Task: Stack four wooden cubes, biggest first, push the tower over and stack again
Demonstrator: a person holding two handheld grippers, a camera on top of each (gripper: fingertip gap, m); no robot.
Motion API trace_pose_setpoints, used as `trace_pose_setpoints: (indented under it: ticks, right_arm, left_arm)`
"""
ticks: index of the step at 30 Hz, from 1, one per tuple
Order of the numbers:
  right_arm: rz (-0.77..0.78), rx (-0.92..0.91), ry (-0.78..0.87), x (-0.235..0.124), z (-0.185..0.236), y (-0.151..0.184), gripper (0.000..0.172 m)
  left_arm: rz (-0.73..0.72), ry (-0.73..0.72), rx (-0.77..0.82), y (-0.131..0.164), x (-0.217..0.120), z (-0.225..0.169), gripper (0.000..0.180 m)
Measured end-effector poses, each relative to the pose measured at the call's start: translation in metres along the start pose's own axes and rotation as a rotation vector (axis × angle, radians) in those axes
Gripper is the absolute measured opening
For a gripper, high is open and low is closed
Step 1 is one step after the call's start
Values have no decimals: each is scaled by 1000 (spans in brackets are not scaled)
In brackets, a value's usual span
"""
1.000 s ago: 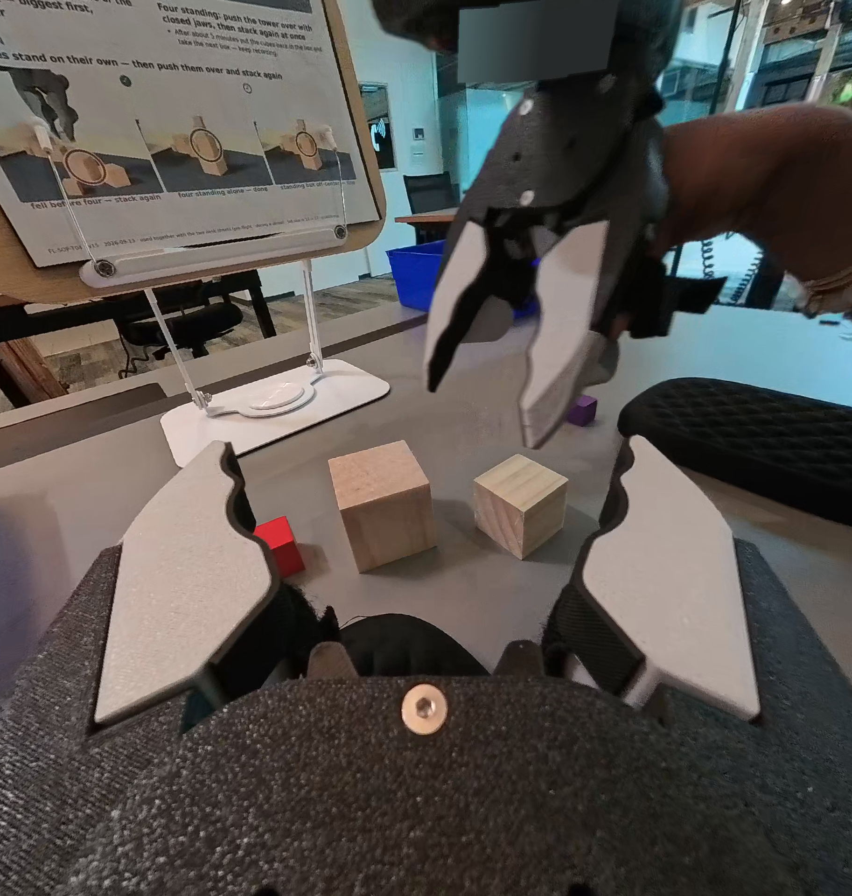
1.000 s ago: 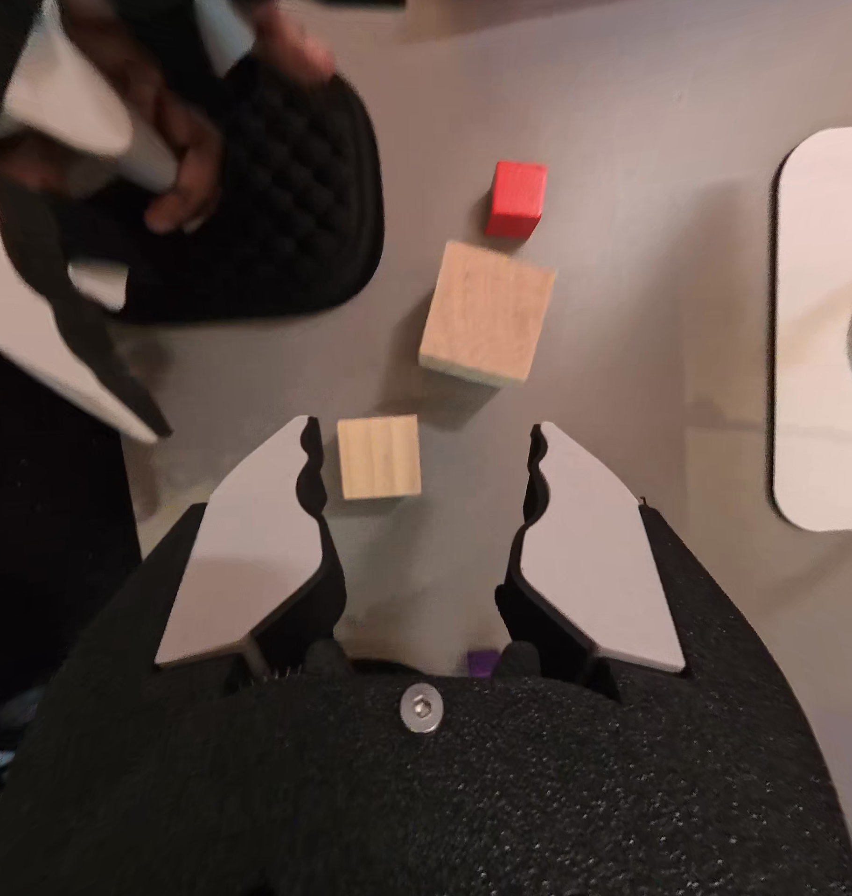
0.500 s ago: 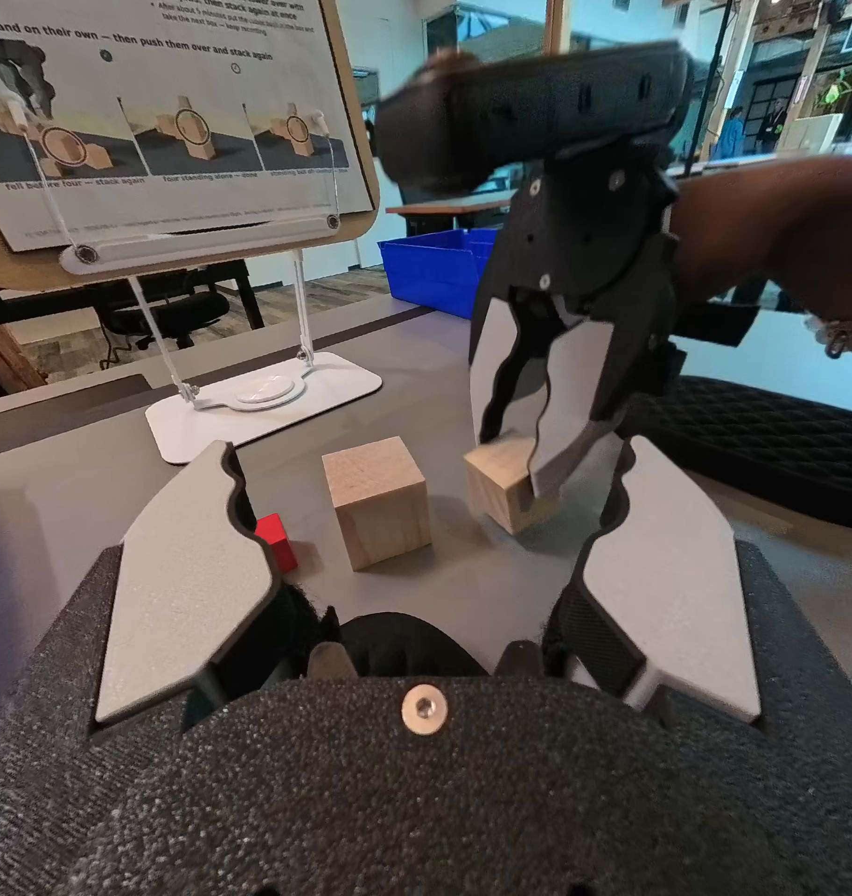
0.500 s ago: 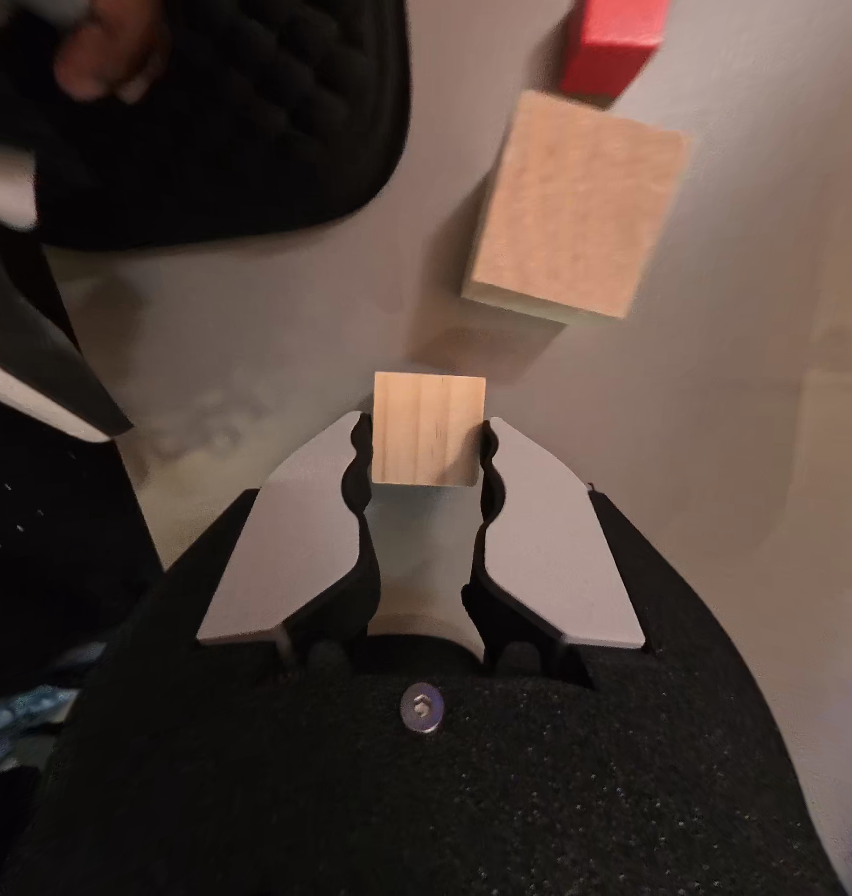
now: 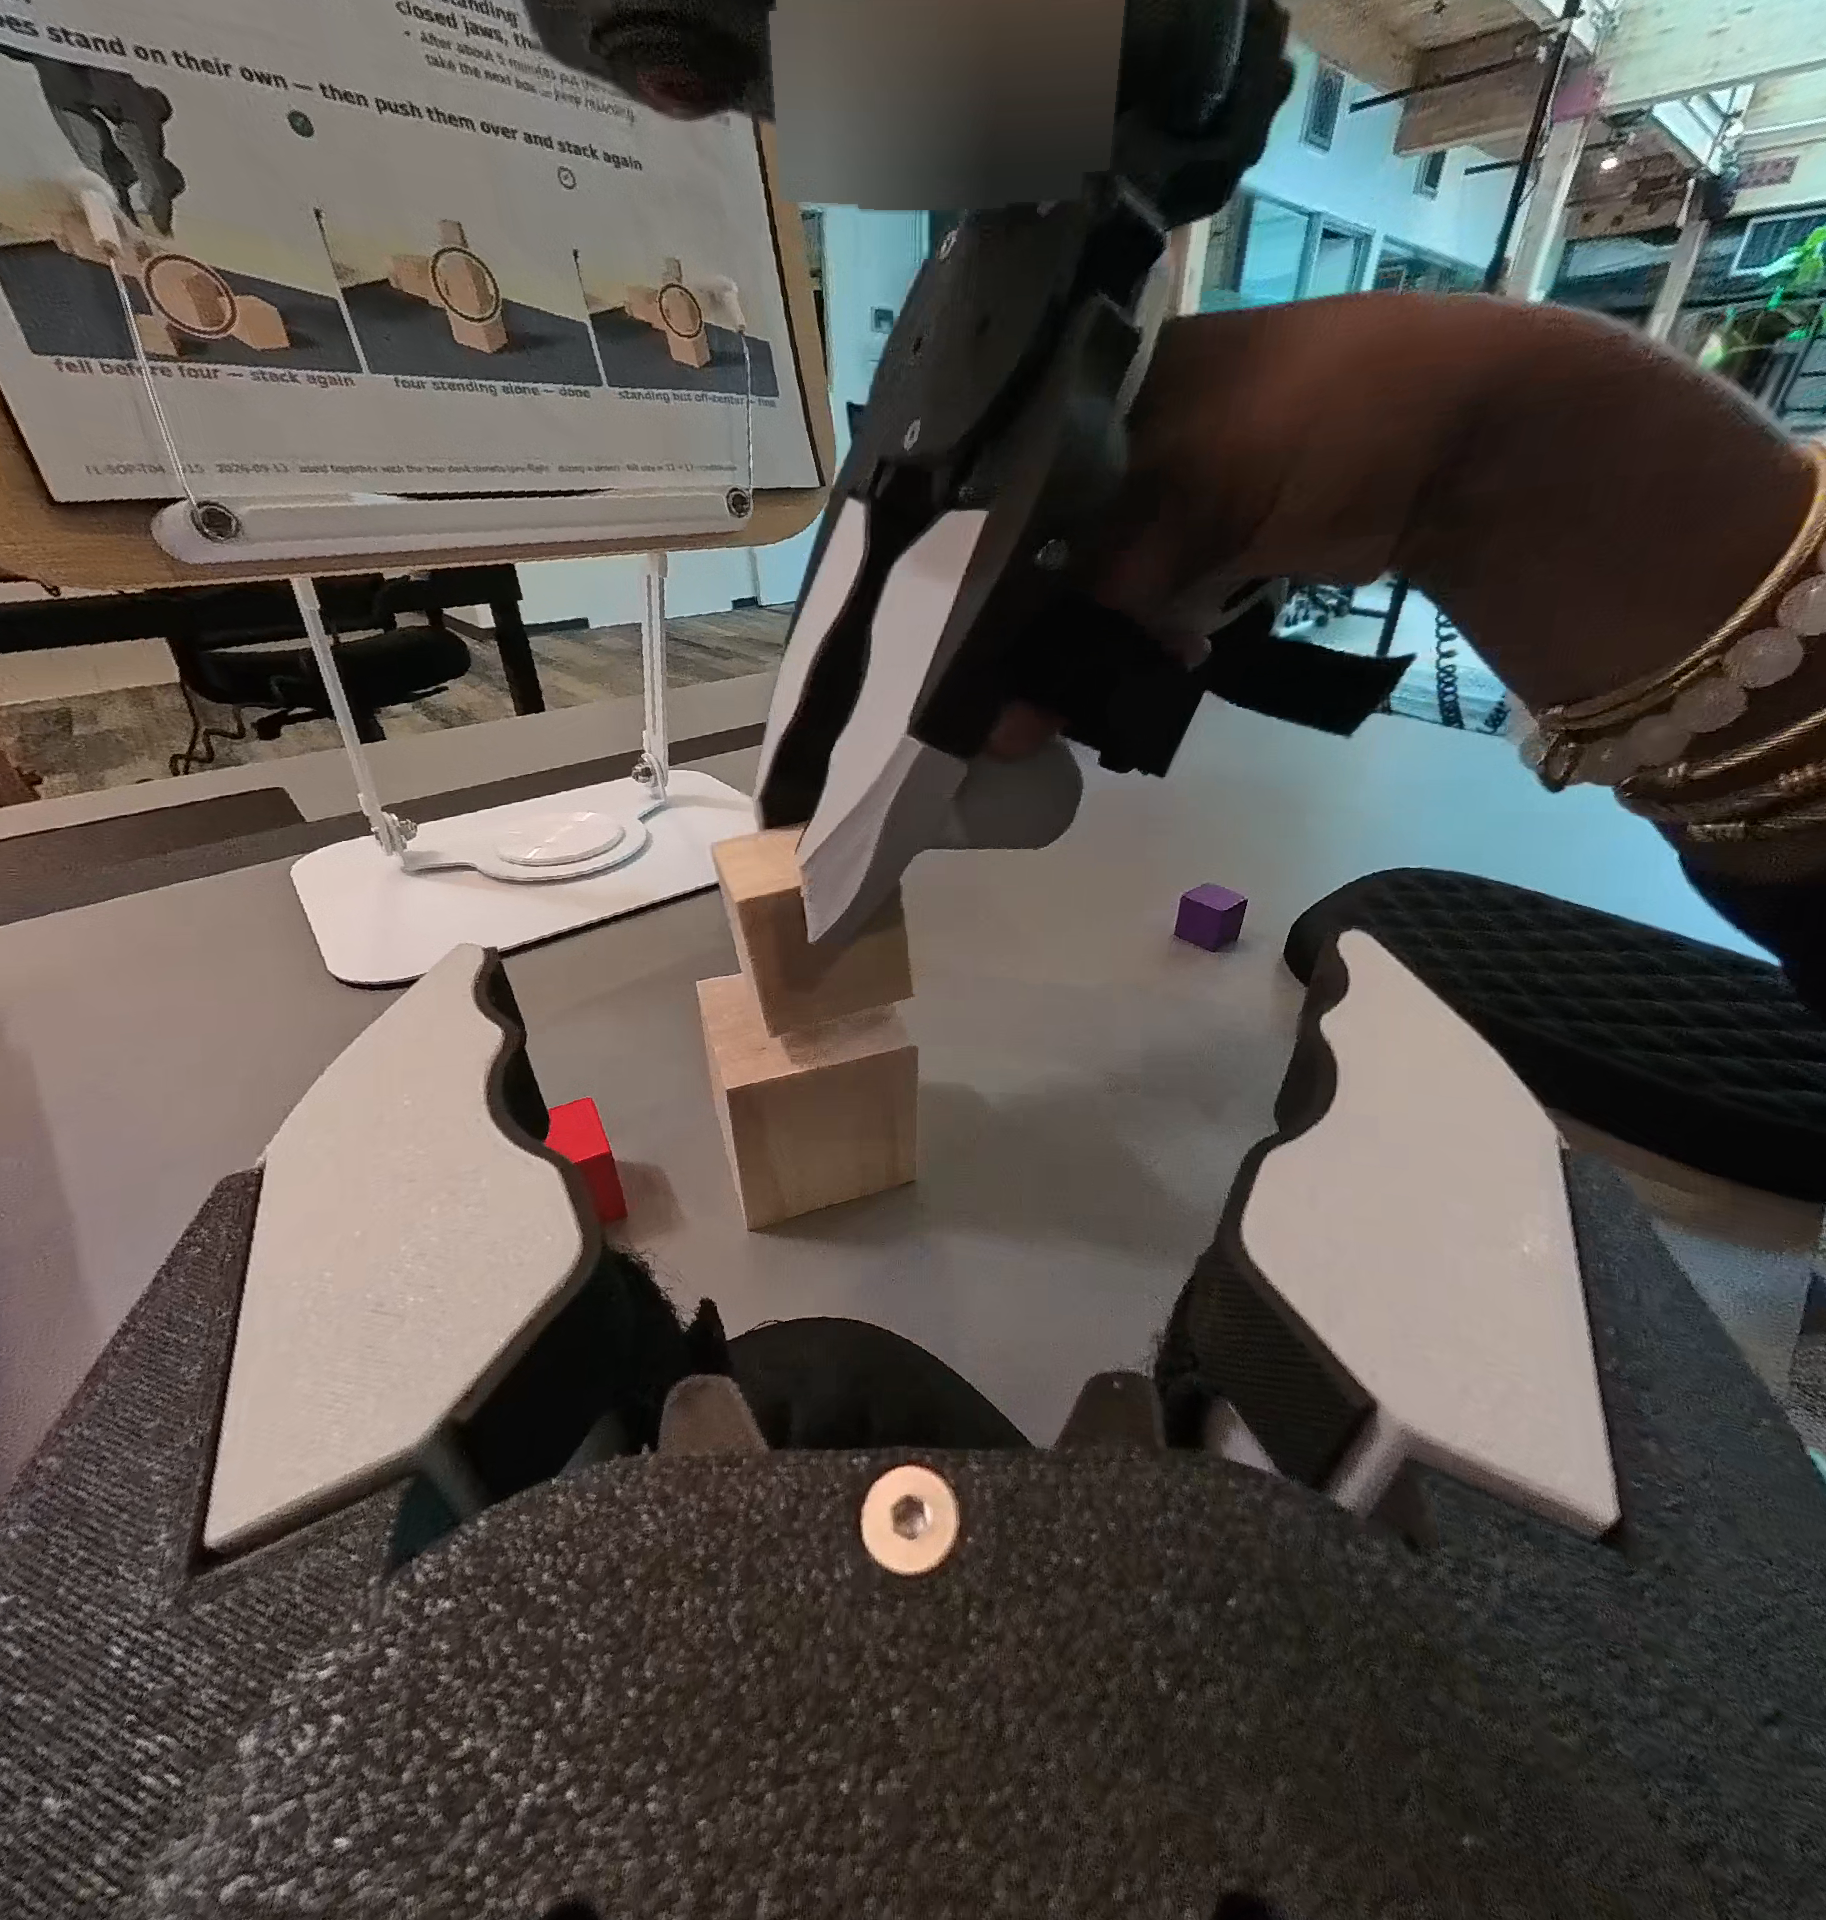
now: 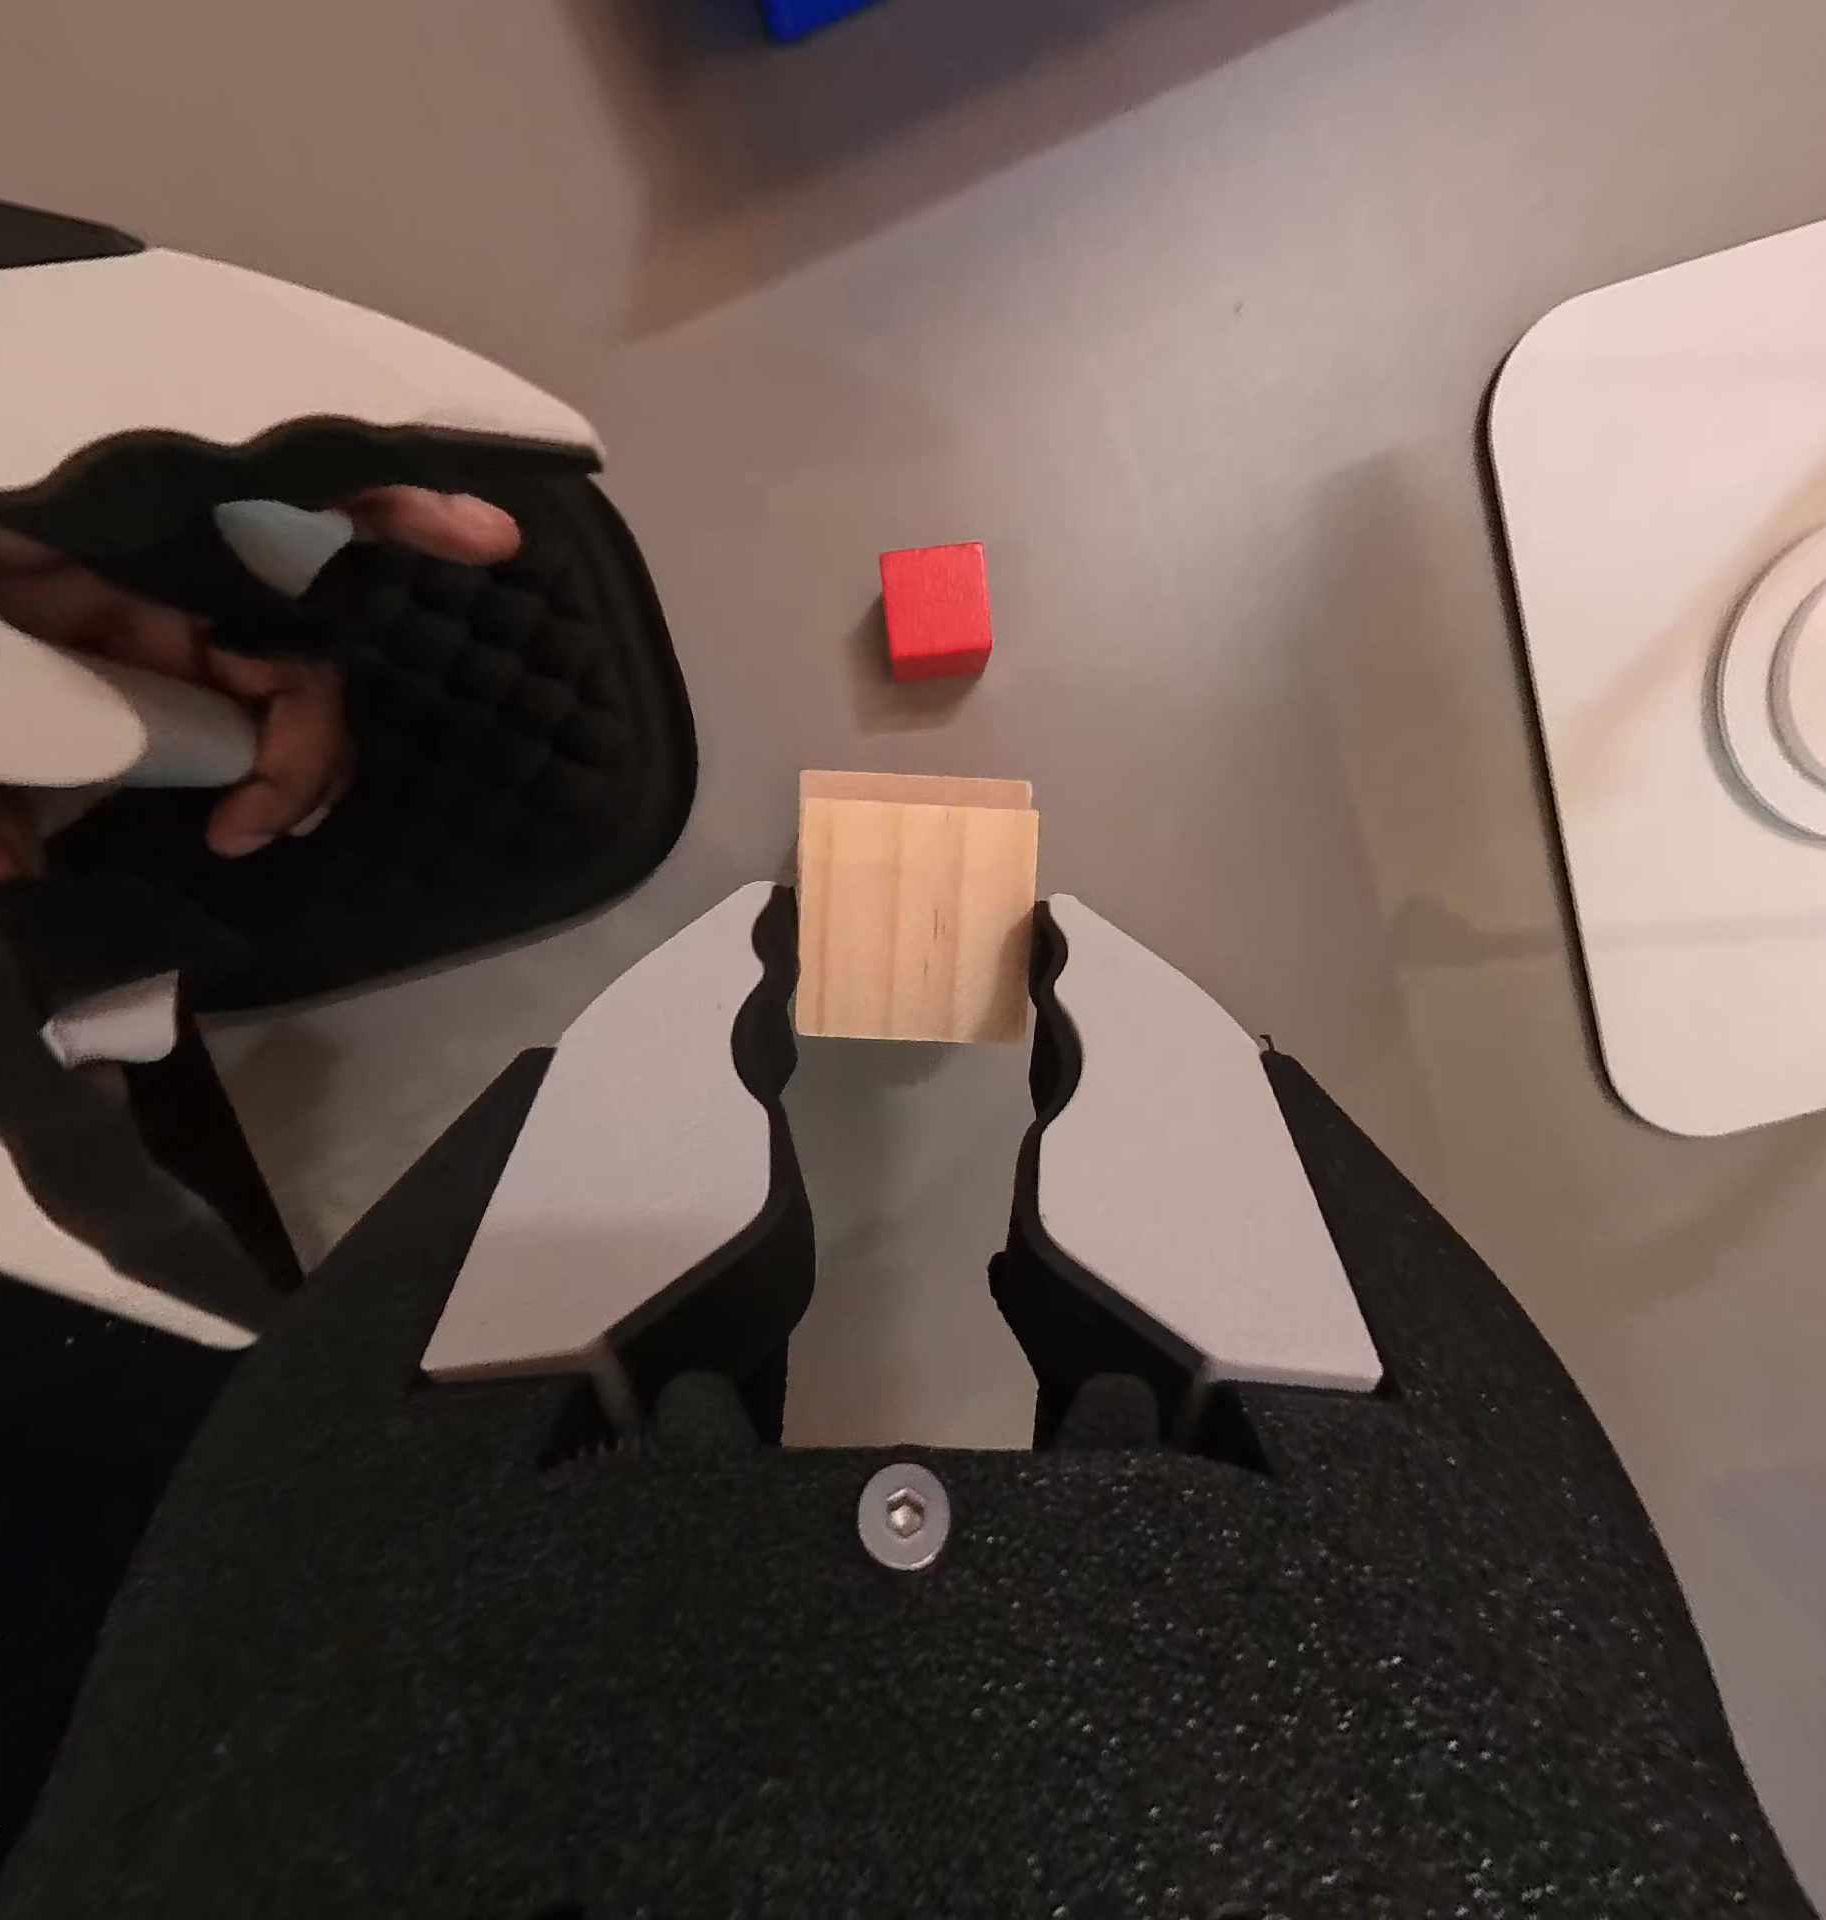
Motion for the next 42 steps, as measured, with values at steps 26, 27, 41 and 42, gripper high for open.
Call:
trace_pose_setpoints:
  ticks: [26,27,41,42]
  right_arm:
    - [-89,-23,-26,8,-3,4,42]
    - [-91,-21,-24,8,-3,4,42]
    - [-129,-15,-24,4,-2,4,63]
    - [-142,-12,-20,1,-2,4,64]
  left_arm:
    - [19,5,43,2,2,-4,133]
    - [18,6,43,2,2,-4,133]
    - [12,11,42,1,1,-4,132]
    - [10,10,41,1,1,-4,132]
Point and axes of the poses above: each gripper's, where its closed fingertips meet, x out along the fingers, y out of its underside, z = x × y across the jaws, the point moved 5 cm from there along -x, back along the fingers, and after that the axes turned 9 degrees about -z, right-handed, at the moved point
